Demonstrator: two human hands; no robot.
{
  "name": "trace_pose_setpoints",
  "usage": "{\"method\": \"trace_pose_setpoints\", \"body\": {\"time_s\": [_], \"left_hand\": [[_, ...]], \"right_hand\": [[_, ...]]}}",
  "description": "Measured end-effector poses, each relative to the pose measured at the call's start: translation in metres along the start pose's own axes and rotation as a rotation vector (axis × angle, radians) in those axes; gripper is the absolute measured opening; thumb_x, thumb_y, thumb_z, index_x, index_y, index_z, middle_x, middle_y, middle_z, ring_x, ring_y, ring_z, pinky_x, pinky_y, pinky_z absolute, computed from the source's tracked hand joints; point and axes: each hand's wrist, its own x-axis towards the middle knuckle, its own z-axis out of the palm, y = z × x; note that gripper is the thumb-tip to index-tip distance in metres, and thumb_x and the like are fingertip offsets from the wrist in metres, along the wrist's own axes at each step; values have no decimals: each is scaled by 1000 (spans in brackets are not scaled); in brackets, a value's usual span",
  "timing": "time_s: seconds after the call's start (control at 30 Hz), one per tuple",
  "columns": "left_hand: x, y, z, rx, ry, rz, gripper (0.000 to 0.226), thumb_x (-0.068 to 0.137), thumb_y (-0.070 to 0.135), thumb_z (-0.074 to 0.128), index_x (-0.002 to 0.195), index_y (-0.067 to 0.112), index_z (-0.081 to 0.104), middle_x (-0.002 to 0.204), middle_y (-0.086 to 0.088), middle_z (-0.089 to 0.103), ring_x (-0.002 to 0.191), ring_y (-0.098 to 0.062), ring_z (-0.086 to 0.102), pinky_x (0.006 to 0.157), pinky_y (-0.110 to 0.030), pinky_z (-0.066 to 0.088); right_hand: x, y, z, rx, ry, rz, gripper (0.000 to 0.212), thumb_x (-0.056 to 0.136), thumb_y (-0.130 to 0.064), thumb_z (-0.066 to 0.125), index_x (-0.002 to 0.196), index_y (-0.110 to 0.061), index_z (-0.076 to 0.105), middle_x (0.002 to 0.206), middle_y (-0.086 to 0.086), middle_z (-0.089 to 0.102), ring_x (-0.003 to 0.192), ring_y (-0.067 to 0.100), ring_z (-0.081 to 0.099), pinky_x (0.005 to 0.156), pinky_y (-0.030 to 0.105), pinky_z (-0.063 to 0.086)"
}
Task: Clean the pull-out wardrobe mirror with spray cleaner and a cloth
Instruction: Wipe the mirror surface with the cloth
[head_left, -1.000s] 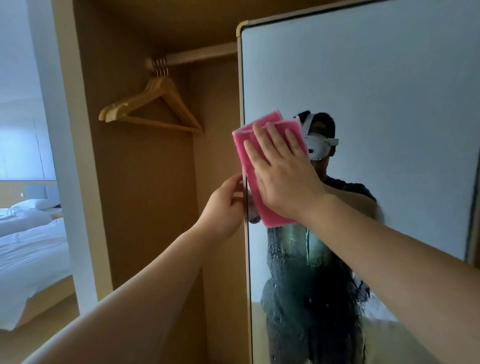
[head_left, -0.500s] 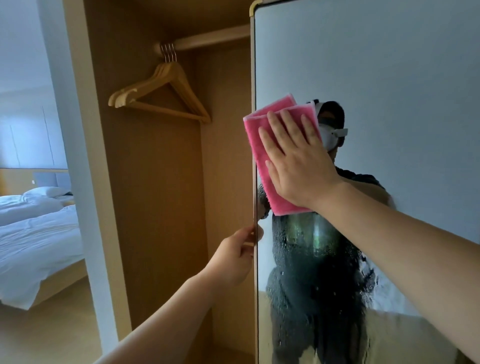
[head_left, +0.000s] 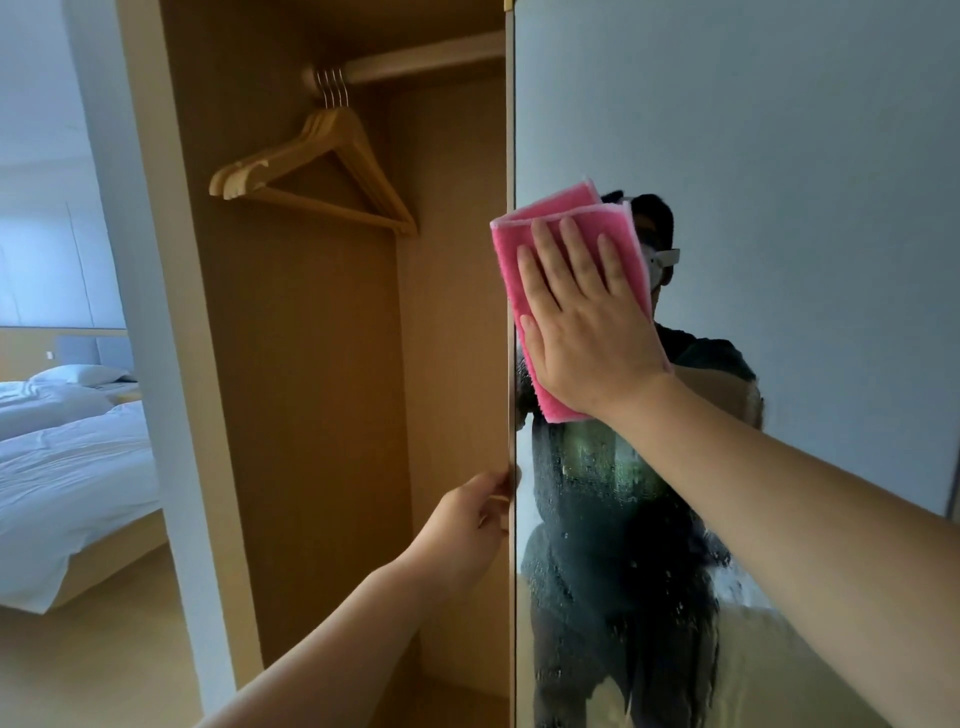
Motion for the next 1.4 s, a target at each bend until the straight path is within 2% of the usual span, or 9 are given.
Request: {"method": "trace_pose_setpoints", "body": {"time_s": [0.07,0.23,0.43,0.6,0.7,0.87,1.07,1.3,1.4], "left_hand": [[1,-1,0,-5,-17,-4,53,89,-8,40,121,33,55,109,10,68,101,-6,65,88,-32,57],[4,-7,0,-63,-63,-14,58,87,-12,42,133,23,53,117,8,67,110,-9,63,91,-30,56],[1,-7,-5,-94,-129,-17,66,83,-16,48,131,29,49,123,12,61,116,-8,57,87,-19,54],[-1,-5,-7,-118,-142,14,67,79,-15,53,127,32,49,124,10,60,118,-10,57,94,-32,55],[-2,-6,-7,-132,-138,25,65,80,-14,53,122,36,49,123,11,61,118,-10,57,94,-32,54],[-2,-8,-7,-174,-137,36,63,81,-16,52,128,25,55,122,7,64,119,-12,58,95,-36,55],[-4,-9,-7,-221,-134,41,58,83,-14,55,127,24,58,122,3,66,119,-13,60,94,-41,55],[-3,-9,-6,-214,-124,34,58,82,-14,55,127,22,58,120,4,67,117,-13,60,93,-39,56],[-2,-8,-6,-218,-115,14,62,79,-19,53,120,26,59,119,4,67,116,-13,61,92,-38,56]], "right_hand": [[-1,-2,1,8,-4,19,61,103,-40,15,153,-6,11,160,19,10,148,38,6,120,51,2],[-14,-16,7,41,0,81,60,103,-40,20,153,-6,15,159,18,13,148,38,9,120,52,4],[-57,-46,21,81,-12,125,62,103,-42,24,153,-8,14,159,16,11,147,37,6,120,52,5],[-100,-67,32,65,-50,105,64,101,-43,30,153,-8,15,158,16,12,147,38,9,119,53,9],[-126,-78,38,38,-66,66,69,100,-47,35,153,-7,15,158,17,17,146,38,14,119,52,13],[-156,-94,48,33,-127,65,67,100,-48,29,153,-8,18,158,16,21,147,35,17,117,51,18],[-182,-110,50,58,-180,88,63,101,-45,27,152,-9,23,158,15,22,148,34,14,120,50,10],[-170,-104,39,160,-191,126,61,100,-43,23,152,-12,21,158,12,22,148,33,12,120,49,9],[-157,-92,33,159,-182,131,60,100,-43,20,152,-12,19,158,12,21,149,32,7,120,49,8]]}}
